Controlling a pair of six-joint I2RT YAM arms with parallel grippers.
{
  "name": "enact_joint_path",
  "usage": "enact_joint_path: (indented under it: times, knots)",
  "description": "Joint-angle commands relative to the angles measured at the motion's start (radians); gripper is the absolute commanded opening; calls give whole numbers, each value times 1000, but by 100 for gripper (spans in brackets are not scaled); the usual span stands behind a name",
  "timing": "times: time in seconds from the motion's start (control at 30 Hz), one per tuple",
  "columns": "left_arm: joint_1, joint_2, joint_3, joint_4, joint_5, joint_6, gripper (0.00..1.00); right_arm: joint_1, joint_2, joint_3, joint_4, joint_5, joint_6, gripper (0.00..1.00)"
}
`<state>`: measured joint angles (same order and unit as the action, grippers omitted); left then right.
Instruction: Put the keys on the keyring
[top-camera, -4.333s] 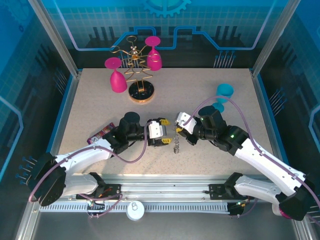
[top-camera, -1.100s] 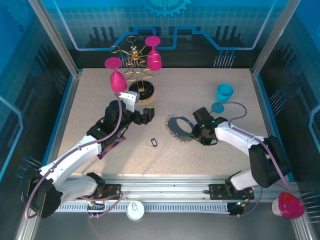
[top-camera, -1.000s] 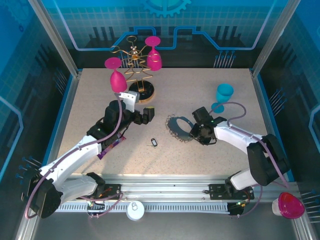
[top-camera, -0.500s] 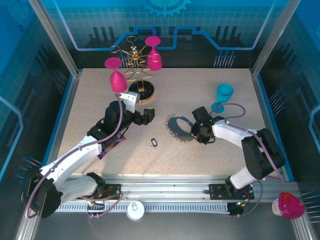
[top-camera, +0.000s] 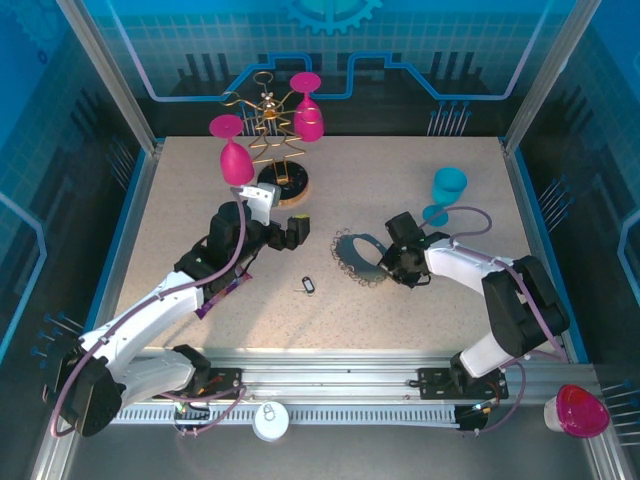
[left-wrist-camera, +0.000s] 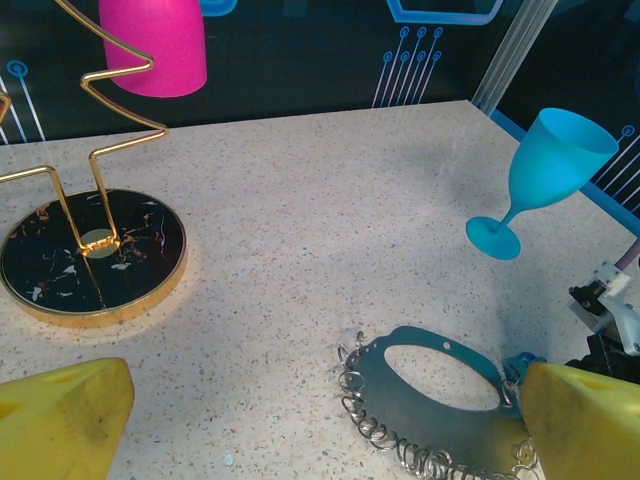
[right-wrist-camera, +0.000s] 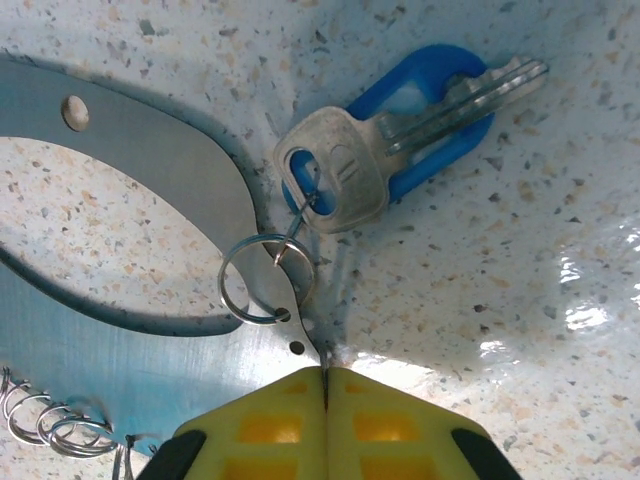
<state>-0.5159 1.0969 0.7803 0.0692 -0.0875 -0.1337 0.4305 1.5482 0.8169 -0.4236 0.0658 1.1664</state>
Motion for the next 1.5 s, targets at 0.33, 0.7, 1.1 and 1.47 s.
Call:
enact_joint_path:
  times: [0.33,0.7,1.1,1.47]
  knots:
    - [6,-24,-37,54,16,72,99,58,-193,19,43,-11,-357,0]
    - [5,-74,-15,83,153,160,99,110,-300,273,-183,-177,-1063,0]
    - [4,-11,31,86,508,434,84,126,-302,460,-285,-322,-1390,0]
    - [4,104,4,191,770,441,49,144,-304,379,-152,-503,-1444,0]
